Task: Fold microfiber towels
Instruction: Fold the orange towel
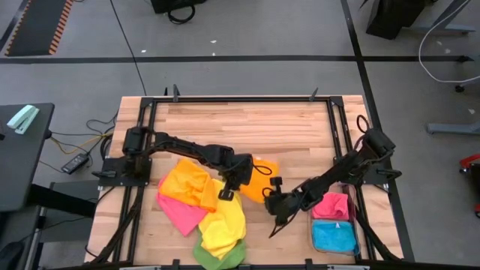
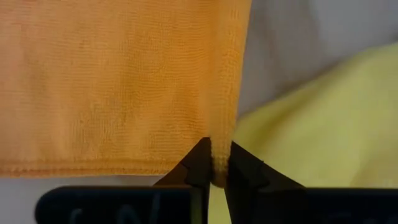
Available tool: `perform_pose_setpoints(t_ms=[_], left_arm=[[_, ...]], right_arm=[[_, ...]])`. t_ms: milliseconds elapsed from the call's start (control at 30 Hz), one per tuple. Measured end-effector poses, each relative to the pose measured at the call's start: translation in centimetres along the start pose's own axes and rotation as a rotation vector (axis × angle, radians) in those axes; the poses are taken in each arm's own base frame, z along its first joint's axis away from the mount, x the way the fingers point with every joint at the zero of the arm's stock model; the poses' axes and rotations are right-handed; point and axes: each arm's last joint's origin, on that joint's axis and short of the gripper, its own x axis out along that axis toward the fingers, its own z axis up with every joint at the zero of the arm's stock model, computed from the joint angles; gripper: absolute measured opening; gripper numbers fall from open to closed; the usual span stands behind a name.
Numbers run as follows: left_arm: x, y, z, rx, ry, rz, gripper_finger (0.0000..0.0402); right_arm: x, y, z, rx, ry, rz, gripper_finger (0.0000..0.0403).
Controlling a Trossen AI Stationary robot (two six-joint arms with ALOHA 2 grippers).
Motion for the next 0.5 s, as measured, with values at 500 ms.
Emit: perform_pose_setpoints(t_ms=[500], left_arm=[[-2.7,-3.4,2.9,0.066,0.056,-0.192,0.0031]], right_arm=[[-3.2,1.5,6.4,-0.015,0.06,0.228,0.0039]])
